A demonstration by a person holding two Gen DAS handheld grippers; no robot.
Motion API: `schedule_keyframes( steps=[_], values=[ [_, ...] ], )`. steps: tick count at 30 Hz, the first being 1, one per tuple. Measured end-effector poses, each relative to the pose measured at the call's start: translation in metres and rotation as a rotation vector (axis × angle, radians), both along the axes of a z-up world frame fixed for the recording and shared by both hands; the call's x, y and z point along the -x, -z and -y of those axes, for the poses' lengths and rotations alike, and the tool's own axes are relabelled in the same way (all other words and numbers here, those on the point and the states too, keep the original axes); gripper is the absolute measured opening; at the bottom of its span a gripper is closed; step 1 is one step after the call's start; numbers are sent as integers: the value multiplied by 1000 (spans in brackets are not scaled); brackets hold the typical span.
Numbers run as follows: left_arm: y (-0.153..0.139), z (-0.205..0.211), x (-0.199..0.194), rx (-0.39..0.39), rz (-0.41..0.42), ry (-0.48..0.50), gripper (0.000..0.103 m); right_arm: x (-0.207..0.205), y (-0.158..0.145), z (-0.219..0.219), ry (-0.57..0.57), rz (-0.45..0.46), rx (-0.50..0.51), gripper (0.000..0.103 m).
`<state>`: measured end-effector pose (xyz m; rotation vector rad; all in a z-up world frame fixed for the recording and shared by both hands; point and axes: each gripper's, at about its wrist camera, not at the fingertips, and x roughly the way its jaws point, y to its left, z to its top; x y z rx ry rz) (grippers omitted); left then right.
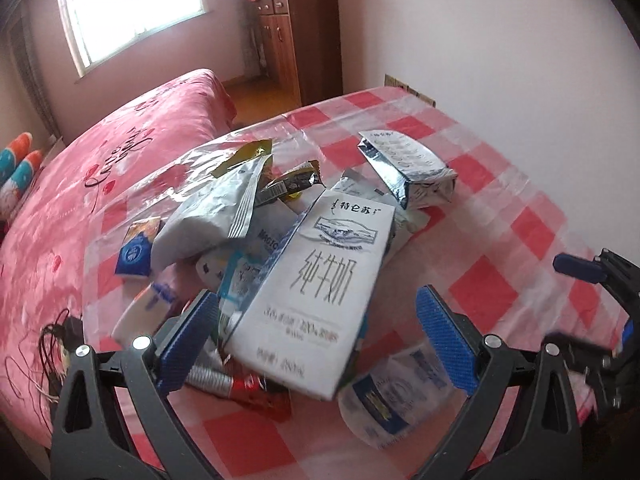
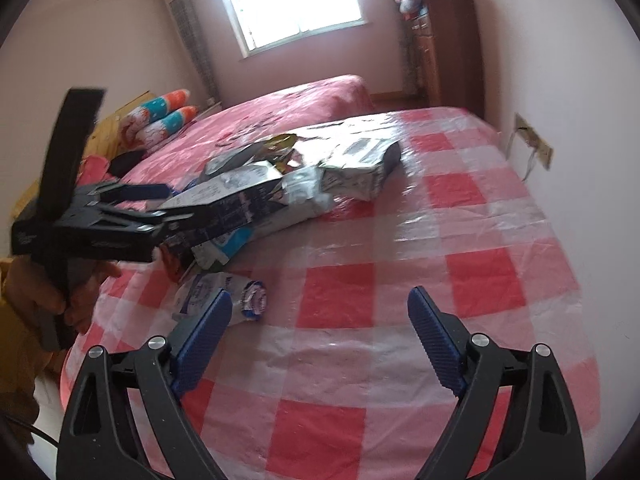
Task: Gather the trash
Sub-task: 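Grasp the white milk carton with the left tool while the right tool approaches the white MAGICDAY bag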
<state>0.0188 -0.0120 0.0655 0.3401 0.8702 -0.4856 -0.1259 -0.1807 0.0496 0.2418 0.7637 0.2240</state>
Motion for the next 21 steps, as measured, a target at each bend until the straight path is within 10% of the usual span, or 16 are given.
schedule_keyframes(
  steps=[6, 10, 21],
  values=[
    [2, 2, -10, 12, -19, 13, 97, -20, 11, -13, -87, -68, -43, 89],
    [7, 2, -15, 14, -44, -1, 76, -29, 15, -26, -132, -85, -40, 89],
    [11, -20, -4, 101, -50, -95, 73, -44, 23, -54, -229, -113, -37, 89]
  ],
)
